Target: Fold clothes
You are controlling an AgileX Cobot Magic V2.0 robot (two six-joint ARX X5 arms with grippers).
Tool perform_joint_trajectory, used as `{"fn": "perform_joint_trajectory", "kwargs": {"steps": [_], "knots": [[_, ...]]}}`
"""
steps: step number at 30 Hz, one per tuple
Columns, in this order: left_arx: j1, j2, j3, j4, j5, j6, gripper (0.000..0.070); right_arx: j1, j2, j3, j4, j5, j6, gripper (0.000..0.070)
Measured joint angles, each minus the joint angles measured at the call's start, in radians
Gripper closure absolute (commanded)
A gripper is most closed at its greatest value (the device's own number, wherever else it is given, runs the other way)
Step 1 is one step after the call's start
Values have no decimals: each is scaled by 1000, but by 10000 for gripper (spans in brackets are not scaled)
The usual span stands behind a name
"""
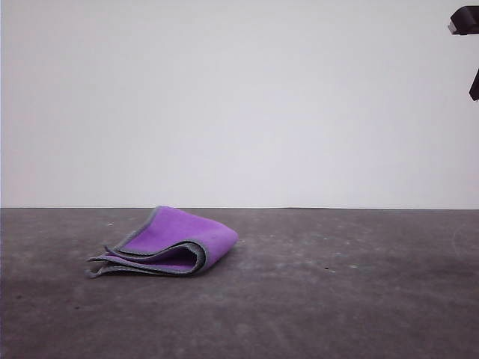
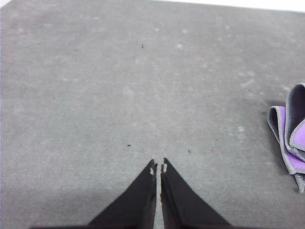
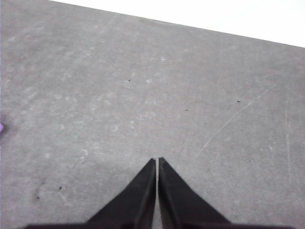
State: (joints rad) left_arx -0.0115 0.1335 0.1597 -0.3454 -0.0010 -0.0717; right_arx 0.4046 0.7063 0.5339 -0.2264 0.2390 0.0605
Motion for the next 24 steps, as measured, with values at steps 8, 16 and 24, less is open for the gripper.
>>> {"fn": "perform_joint_trajectory", "kwargs": {"steps": [8, 16, 24], "knots": [[9, -94, -69, 8, 0, -1, 700, 0, 0, 0, 0, 0, 0, 700], [9, -129, -83, 33, 2, -3, 700, 0, 0, 0, 0, 0, 0, 700], [9, -129, -83, 35, 2, -3, 700, 0, 0, 0, 0, 0, 0, 700]]}}
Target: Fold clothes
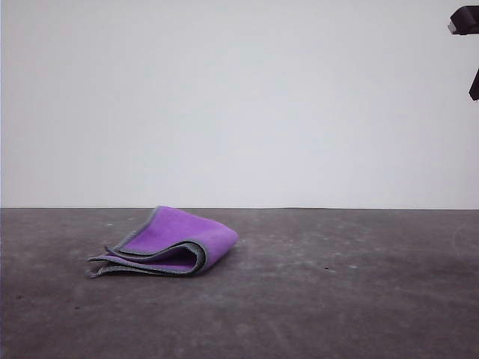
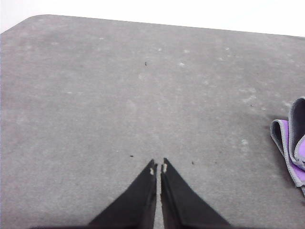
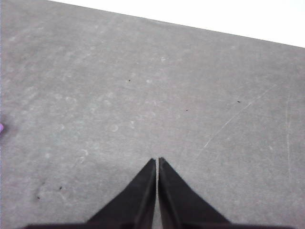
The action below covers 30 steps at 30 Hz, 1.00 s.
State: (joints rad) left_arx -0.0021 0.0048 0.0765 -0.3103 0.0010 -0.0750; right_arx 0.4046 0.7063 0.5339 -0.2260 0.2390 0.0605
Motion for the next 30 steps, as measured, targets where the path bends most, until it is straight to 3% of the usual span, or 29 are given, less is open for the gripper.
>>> {"fn": "perform_joint_trajectory", "kwargs": {"steps": [10, 15, 20, 26, 30], "knots": [[0, 0, 0, 0, 0, 0, 700, 0, 0, 0, 0, 1, -2, 700], [0, 0, 0, 0, 0, 0, 700, -16, -19, -3, -19, 25, -74, 700], [0, 0, 0, 0, 0, 0, 700, -115, -178, -108, 40, -6, -160, 700], [0, 0, 0, 0, 0, 0, 700, -220, -457, -341, 105, -16, -169, 700], [0, 0, 0, 0, 0, 0, 700, -268, -601, -447, 104, -95, -169, 700]]}}
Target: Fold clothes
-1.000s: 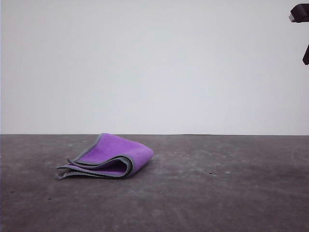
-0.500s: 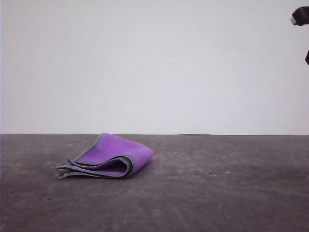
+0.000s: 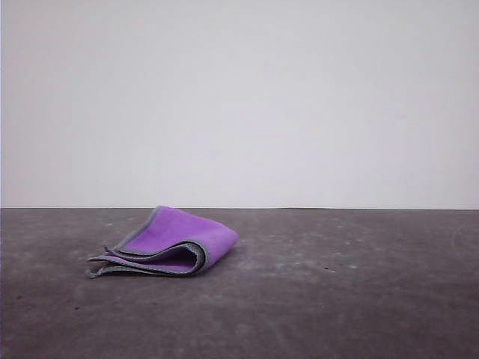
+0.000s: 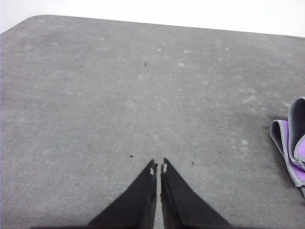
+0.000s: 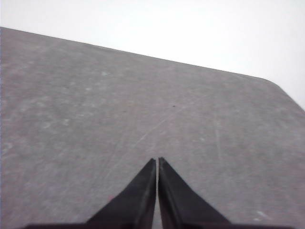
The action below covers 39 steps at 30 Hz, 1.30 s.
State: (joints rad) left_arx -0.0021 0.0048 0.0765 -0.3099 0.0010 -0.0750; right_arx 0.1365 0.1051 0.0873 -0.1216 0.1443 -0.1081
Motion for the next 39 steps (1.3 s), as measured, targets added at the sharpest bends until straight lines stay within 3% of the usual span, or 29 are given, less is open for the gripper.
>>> {"fn": "perform_joint_trajectory", "kwargs": {"steps": [7, 39], "knots": [[0, 0, 0, 0, 0, 0, 700, -85, -101, -72, -15, -171, 2, 700], [0, 0, 0, 0, 0, 0, 700, -105, -101, -72, -47, -167, 11, 700]]}}
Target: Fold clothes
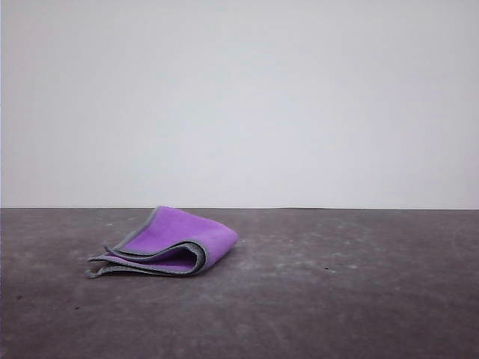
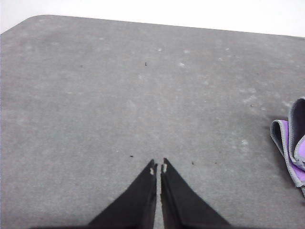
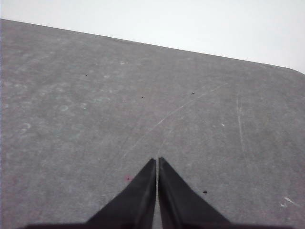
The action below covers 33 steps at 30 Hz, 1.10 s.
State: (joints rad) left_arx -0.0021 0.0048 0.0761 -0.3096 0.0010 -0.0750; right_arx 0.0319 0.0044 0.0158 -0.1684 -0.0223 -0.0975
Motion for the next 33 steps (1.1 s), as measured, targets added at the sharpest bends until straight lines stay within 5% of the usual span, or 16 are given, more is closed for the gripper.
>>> {"fn": "perform_joint_trajectory", "kwargs": {"steps": [33], "knots": [[0, 0, -5, 17, -3, 0, 700, 0, 0, 0, 0, 0, 0, 700]]}}
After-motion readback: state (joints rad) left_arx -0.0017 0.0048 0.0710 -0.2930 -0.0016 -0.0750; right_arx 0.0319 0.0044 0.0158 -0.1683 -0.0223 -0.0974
